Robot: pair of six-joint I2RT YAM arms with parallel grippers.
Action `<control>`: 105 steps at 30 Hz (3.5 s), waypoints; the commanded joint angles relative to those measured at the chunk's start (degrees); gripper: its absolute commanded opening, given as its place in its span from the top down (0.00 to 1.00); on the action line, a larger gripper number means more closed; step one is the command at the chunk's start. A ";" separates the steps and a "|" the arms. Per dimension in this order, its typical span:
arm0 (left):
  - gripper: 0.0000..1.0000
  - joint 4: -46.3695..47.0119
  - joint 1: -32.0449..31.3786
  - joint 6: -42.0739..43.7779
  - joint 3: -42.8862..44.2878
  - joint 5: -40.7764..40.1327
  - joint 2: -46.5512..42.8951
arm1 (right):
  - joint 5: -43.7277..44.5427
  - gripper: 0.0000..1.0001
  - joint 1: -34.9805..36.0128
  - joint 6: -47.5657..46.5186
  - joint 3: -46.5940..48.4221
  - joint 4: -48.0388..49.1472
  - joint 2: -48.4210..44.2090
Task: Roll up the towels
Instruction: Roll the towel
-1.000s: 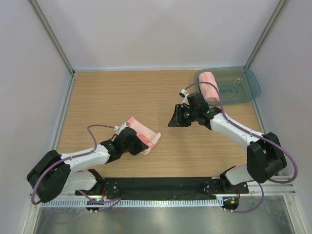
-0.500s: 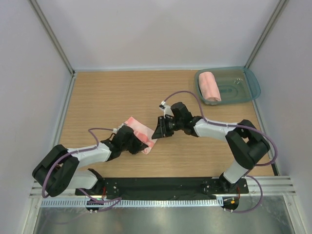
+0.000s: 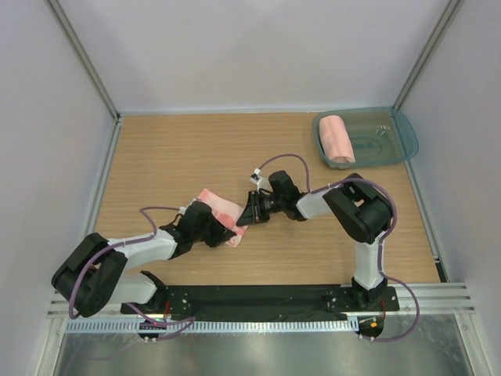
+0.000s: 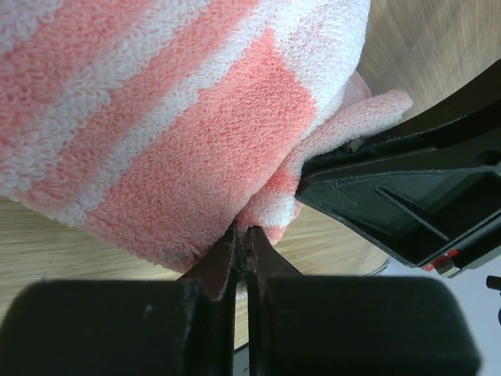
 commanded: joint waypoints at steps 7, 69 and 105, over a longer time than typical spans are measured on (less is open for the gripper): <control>1.00 -5.89 0.56 4.59 -1.79 -2.51 -1.62 | 2.18 0.83 -1.06 1.32 0.71 5.46 5.30; 0.68 -32.70 -27.03 40.11 26.51 -39.69 6.10 | 4.74 0.90 -1.15 -2.55 7.31 -7.11 7.85; 0.81 -28.65 -26.95 30.53 19.13 -41.18 20.79 | 4.30 0.91 -2.29 -4.13 9.24 -10.71 9.00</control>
